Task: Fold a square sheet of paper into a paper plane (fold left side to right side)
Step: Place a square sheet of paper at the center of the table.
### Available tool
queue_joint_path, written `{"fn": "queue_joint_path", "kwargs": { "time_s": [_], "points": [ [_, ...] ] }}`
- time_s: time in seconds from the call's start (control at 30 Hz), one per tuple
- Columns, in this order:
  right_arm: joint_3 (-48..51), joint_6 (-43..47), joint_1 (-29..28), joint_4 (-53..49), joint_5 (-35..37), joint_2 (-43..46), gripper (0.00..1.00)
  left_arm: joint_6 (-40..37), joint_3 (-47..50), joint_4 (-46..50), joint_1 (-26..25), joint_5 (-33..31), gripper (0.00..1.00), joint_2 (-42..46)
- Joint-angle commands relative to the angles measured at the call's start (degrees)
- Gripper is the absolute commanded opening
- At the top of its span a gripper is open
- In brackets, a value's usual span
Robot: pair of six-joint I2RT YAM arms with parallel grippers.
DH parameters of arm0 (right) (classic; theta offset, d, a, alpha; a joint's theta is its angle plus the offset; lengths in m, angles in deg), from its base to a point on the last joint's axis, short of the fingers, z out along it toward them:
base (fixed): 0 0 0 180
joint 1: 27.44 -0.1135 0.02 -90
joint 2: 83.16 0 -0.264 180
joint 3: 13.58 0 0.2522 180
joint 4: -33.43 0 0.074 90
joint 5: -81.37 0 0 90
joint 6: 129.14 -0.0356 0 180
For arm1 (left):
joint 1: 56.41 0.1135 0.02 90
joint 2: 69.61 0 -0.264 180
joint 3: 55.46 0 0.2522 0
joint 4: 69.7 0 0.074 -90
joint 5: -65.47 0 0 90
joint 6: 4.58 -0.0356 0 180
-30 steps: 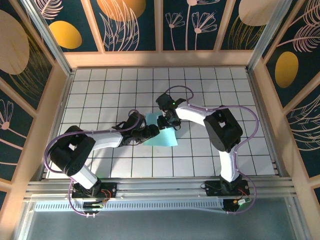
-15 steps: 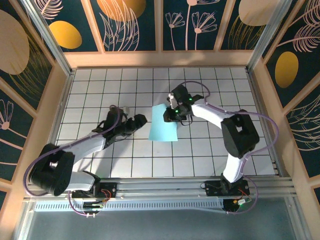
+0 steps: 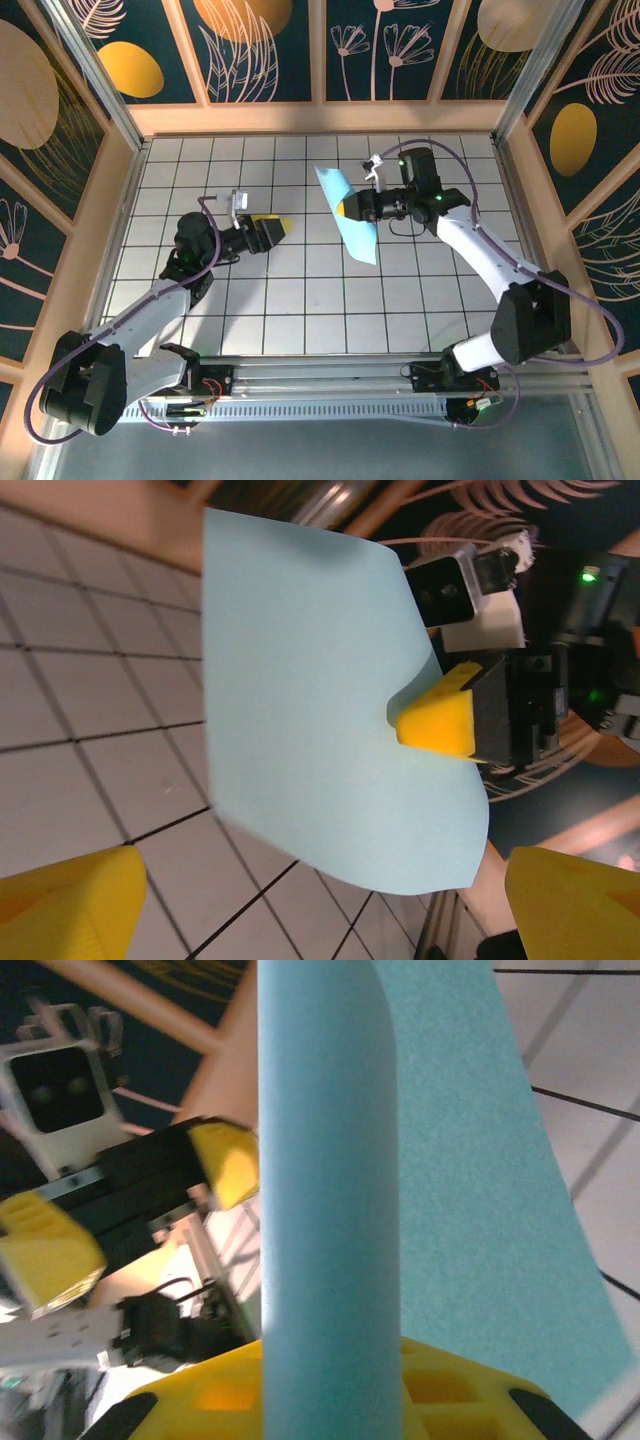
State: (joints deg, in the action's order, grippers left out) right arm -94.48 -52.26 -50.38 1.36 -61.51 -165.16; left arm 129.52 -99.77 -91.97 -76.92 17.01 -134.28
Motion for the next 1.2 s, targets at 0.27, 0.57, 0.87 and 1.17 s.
{"fn": "queue_joint_path", "kwargs": {
  "time_s": [0.27,0.57,0.87,1.17],
  "points": [
    [-4.81,1.03,-4.61,5.60,-17.11,6.40,0.23,-4.67,-9.58,-8.77,0.22,12.39,0.93,-5.73],
    [-5.58,1.44,-4.60,8.29,-19.58,4.69,0.23,-3.66,-11.80,-10.34,0.01,16.95,0.84,-5.91],
    [-7.91,11.10,-2.00,-3.35,-15.59,0.82,0.24,-8.61,-13.46,-2.03,-0.06,16.51,0.22,-4.07],
    [-4.62,9.32,0.80,-0.09,-7.19,1.73,0.50,-10.27,-11.59,4.24,-0.11,11.37,0.02,-4.84]
  ]
}}
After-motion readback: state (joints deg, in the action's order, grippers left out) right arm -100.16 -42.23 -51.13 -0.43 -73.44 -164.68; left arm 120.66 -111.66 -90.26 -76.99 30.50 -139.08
